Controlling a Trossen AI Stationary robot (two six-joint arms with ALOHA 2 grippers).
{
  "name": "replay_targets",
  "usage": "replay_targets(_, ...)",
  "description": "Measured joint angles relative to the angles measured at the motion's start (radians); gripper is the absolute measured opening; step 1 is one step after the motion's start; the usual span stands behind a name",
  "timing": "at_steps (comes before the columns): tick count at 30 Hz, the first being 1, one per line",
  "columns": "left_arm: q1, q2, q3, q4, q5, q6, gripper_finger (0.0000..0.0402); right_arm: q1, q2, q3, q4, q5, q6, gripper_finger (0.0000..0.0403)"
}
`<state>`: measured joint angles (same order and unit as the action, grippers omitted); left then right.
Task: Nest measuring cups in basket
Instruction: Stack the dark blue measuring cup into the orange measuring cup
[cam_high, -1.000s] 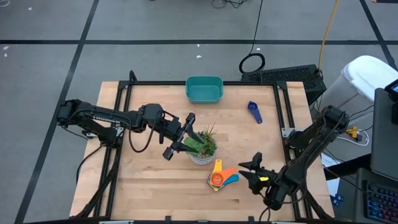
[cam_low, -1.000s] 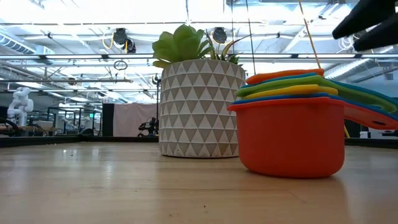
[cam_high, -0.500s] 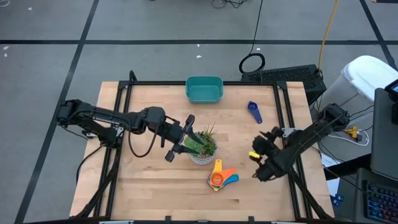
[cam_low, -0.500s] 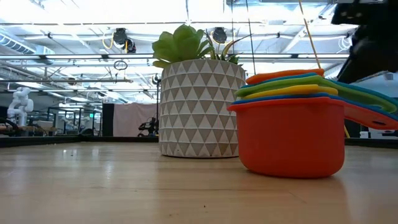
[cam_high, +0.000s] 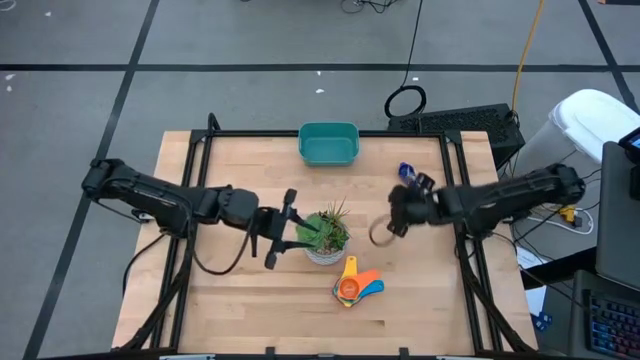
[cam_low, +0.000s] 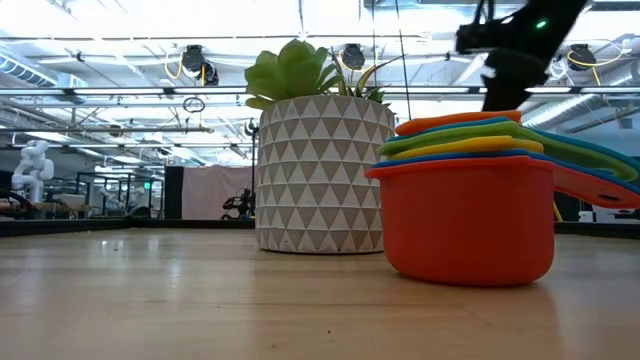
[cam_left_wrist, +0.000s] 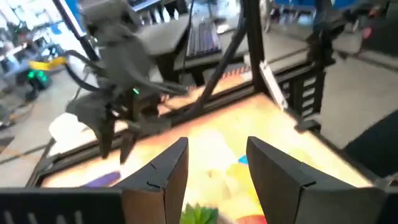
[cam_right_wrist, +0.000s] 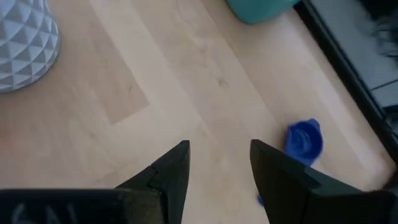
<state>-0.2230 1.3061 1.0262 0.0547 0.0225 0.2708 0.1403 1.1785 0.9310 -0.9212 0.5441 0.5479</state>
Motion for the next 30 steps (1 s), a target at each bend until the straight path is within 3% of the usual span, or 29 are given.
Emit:
replay_targets(7,-0.054,-0.034,-0.002,-0.184,-0.205,-0.023,0.0165,-0.254,0.014,0.0,0.086,-0.209,-0.237,0.016)
replay_targets(18,-0.067,-0.121,-0.002,-0.325,-0.487,-0.046,0.0165,-0.489,0.065,-0.011,0.117,-0.314,-0.312,0.016)
replay_targets(21,-0.04,-0.157,-0.002,-0.346,-0.481,-0.033,0.0165,-0.552,0.091,-0.039,0.158,-0.356,-0.332,0.016)
replay_targets(26,0.029,-0.19,-0.002,-0.342,-0.323,0.023,0.0165,-0.646,0.145,-0.083,0.209,-0.417,-0.383,0.016)
replay_targets(30,0.083,-0.195,-0.002,-0.342,-0.286,0.049,0.0165,-0.694,0.173,-0.09,0.234,-0.417,-0.432,0.016)
